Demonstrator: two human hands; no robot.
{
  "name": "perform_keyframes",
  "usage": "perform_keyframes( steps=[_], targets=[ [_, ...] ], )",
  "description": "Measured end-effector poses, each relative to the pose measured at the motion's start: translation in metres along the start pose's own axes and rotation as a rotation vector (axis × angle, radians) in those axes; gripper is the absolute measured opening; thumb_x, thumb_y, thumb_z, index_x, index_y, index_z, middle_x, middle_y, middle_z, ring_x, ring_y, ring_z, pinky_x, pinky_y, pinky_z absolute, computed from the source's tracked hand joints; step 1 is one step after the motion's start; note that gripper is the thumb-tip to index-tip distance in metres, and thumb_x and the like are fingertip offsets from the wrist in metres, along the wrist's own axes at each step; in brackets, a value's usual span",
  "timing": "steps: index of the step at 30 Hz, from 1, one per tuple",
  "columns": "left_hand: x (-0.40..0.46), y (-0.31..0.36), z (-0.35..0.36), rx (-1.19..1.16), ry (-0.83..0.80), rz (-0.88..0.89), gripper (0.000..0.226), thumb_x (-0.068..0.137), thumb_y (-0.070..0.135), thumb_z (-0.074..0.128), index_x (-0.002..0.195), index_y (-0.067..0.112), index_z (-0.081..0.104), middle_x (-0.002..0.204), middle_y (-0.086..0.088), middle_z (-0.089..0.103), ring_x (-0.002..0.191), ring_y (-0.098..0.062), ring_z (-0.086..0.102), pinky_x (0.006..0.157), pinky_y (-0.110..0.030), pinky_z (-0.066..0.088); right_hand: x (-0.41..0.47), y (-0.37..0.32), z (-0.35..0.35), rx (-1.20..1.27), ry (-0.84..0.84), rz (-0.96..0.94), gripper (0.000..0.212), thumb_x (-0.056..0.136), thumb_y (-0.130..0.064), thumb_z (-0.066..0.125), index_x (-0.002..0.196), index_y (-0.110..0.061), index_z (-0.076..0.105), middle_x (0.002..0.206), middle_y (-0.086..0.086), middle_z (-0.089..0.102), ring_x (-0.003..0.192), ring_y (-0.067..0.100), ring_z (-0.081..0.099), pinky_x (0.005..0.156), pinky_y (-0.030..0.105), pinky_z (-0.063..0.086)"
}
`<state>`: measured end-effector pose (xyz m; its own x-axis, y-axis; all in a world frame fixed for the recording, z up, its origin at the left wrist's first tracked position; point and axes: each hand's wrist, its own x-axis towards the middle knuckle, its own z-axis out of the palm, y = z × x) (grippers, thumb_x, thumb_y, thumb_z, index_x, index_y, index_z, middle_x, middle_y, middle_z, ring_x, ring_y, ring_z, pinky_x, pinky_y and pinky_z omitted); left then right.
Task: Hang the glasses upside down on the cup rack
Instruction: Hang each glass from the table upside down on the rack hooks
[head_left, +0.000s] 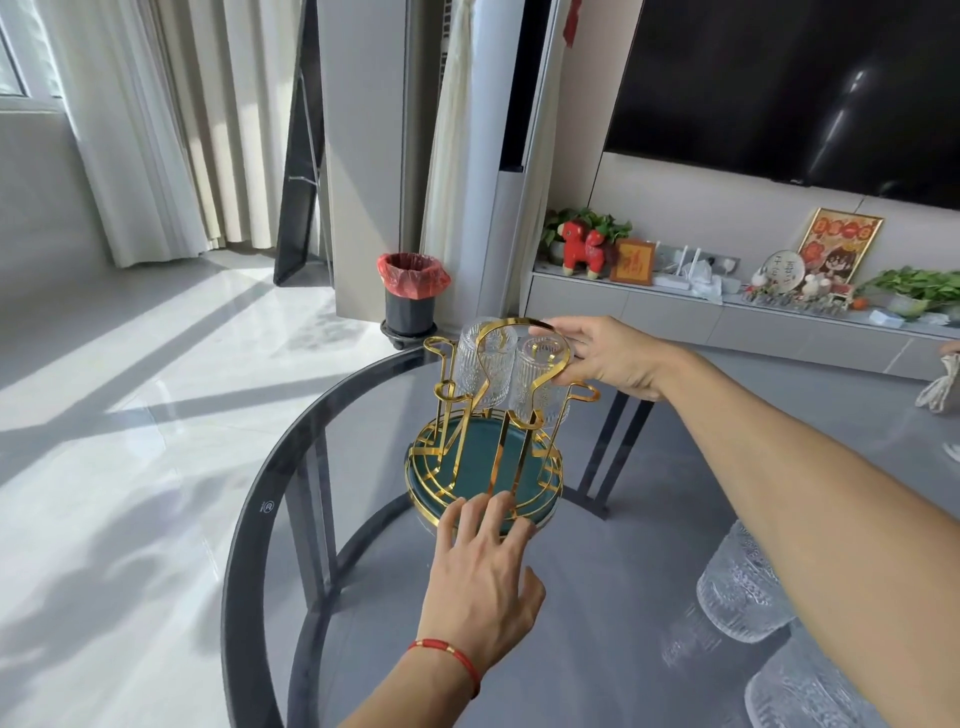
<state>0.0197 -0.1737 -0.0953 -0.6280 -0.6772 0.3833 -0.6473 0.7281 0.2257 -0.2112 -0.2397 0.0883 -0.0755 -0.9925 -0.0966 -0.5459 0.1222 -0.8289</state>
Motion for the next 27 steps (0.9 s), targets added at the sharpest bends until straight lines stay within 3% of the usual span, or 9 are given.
perform_keyframes(
  steps=[4,10,19,21,24,27],
  targets=[
    [0.001,0.000,0.001,0.002,0.001,0.004,0.037,0.080,0.043,0.061,0.112,0.026,0.062,0.135,-0.005,0.059,0.127,-0.034,0.052,0.112,-0.056,0.041,-0.010,0.004,-0.004,0.111,0.068,0.043,0.077,0.089,0.016,0.066,0.156,-0.016,0.045,0.166,0.004,0.042,0.157,0.018,0.032,0.129,0.043,0.024],
    [0.000,0.002,-0.002,0.026,0.013,0.017,0.036,0.078,0.039,0.063,0.110,0.022,0.064,0.134,-0.008,0.059,0.126,-0.035,0.051,0.110,-0.054,0.041,-0.059,0.002,0.012,0.054,0.283,0.018,0.051,0.094,-0.001,0.066,0.142,-0.020,0.060,0.147,0.006,0.061,0.140,0.017,0.053,0.122,0.045,0.040],
    [-0.005,0.007,-0.004,0.058,-0.016,0.021,0.041,0.081,0.031,0.073,0.117,0.013,0.067,0.139,-0.019,0.057,0.127,-0.043,0.050,0.111,-0.059,0.039,-0.201,0.009,0.018,-0.038,0.450,-0.071,0.039,0.096,0.004,0.058,0.126,-0.017,0.070,0.135,-0.003,0.070,0.128,0.011,0.064,0.106,0.026,0.049],
    [-0.009,0.017,-0.009,0.033,-0.030,0.010,0.045,0.078,0.031,0.075,0.118,0.012,0.067,0.140,-0.023,0.055,0.128,-0.045,0.048,0.112,-0.059,0.036,-0.231,0.015,0.017,0.037,0.579,-0.098,0.035,0.095,0.005,0.059,0.120,-0.015,0.073,0.127,-0.003,0.074,0.121,0.012,0.068,0.103,0.027,0.051],
    [-0.020,0.050,-0.020,-0.070,-0.045,0.058,0.055,0.077,0.035,0.075,0.125,0.012,0.063,0.142,-0.023,0.052,0.131,-0.044,0.047,0.112,-0.058,0.037,-0.269,0.032,0.037,0.368,0.938,-0.141,0.030,0.094,0.009,0.057,0.108,-0.011,0.074,0.112,0.003,0.076,0.098,0.014,0.075,0.091,0.033,0.061],
    [-0.034,0.100,-0.033,-0.387,-0.096,0.205,0.059,0.080,0.042,0.066,0.133,0.020,0.053,0.142,-0.009,0.050,0.131,-0.030,0.046,0.107,-0.045,0.043,-0.298,0.051,0.066,0.471,1.178,-0.199,0.027,0.088,0.008,0.053,0.098,-0.010,0.070,0.099,0.003,0.073,0.074,0.010,0.072,0.072,0.024,0.059]
  ],
)
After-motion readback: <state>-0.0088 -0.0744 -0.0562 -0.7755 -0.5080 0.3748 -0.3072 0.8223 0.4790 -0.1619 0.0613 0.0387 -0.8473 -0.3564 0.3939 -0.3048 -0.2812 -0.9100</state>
